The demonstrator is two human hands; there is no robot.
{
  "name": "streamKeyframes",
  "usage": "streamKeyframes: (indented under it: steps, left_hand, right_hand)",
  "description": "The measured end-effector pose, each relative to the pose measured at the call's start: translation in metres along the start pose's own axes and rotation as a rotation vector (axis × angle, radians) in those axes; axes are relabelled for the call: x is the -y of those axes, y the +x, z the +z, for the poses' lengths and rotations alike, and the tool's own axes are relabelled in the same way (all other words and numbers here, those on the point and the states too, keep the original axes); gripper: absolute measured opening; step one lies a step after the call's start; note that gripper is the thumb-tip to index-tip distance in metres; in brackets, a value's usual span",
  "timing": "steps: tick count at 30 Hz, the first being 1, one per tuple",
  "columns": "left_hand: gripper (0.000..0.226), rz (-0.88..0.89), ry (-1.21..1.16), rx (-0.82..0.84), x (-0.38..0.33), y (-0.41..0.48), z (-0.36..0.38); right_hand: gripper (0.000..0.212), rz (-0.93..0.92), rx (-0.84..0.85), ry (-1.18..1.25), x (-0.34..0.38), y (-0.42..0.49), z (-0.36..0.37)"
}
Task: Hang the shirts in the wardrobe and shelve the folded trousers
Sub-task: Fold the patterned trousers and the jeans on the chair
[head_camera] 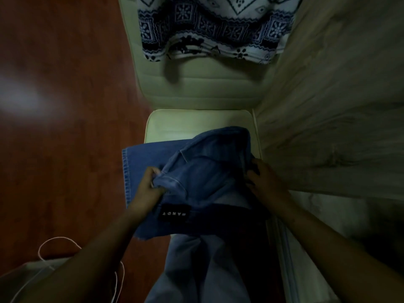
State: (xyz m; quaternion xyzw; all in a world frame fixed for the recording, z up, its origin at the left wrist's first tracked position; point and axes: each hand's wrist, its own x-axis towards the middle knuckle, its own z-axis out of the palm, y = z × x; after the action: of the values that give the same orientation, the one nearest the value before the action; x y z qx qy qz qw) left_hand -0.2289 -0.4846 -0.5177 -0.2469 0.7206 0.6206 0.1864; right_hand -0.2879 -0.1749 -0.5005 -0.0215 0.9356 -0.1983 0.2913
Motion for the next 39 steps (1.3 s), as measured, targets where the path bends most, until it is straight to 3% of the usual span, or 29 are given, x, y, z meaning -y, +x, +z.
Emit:
streamKeyframes:
  steps: [3, 6, 9, 13, 15, 19, 20, 23, 26, 28, 30, 34, 39]
  left_hand:
    - [0.033, 0.158, 0.073, 0.022, -0.037, 0.001, -0.022]
    - [0.042, 0.341, 0.403, 0.046, -0.071, 0.004, -0.044]
    - [0.049, 0.624, 0.748, -0.031, -0.08, 0.01, -0.051]
    - [0.016, 0.772, 0.925, -0.148, -0.057, 0.002, -0.046]
    - [0.016, 0.776, 1.078, -0.103, -0.024, -0.002, -0.044]
    - [0.064, 0.501, 1.357, 0.234, 0.051, -0.013, -0.039]
    - [0.067, 0.455, 1.362, 0.283, 0.063, -0.014, -0.037]
    - [0.039, 0.283, 0.968, 0.247, 0.059, -0.009, -0.036]
    - [0.012, 0.001, 0.593, -0.044, 0.062, 0.012, -0.054]
    - [0.032, -0.149, 0.327, -0.217, 0.059, 0.02, -0.061]
    - [0.041, -0.224, 0.044, -0.2, 0.045, 0.017, -0.051]
    - [0.047, -0.317, -0.073, -0.061, 0.033, 0.013, -0.042]
    - [0.029, -0.409, -0.23, 0.006, 0.02, 0.017, -0.037]
  right_hand:
    - [0.028, 0.0, -0.088, 0.078, -0.012, 0.005, -0.026]
    - [0.025, 0.0, -0.249, 0.307, -0.015, 0.006, -0.057]
    - [0.024, 0.007, -0.366, 0.401, -0.01, 0.007, -0.069]
    - [0.025, -0.016, -0.507, 0.49, -0.005, -0.004, -0.06]
    - [0.042, -0.013, -0.419, 0.364, -0.022, -0.009, -0.044]
    - [0.055, -0.069, -0.092, -0.088, -0.049, -0.02, -0.019]
    - [0.058, -0.117, 0.006, -0.13, -0.051, -0.022, -0.014]
    - [0.085, -0.291, 0.131, -0.294, -0.069, -0.021, 0.0]
    - [0.083, -0.381, 0.17, -0.321, -0.058, -0.022, -0.016]
    - [0.063, -0.616, 0.124, -0.389, -0.047, -0.013, -0.031]
    - [0.043, -0.741, 0.075, -0.334, -0.034, 0.013, -0.041]
    - [0.035, -0.516, -0.082, -0.072, -0.004, 0.075, -0.045]
    - [0.049, -0.451, 0.35, -0.265, 0.03, 0.126, -0.024]
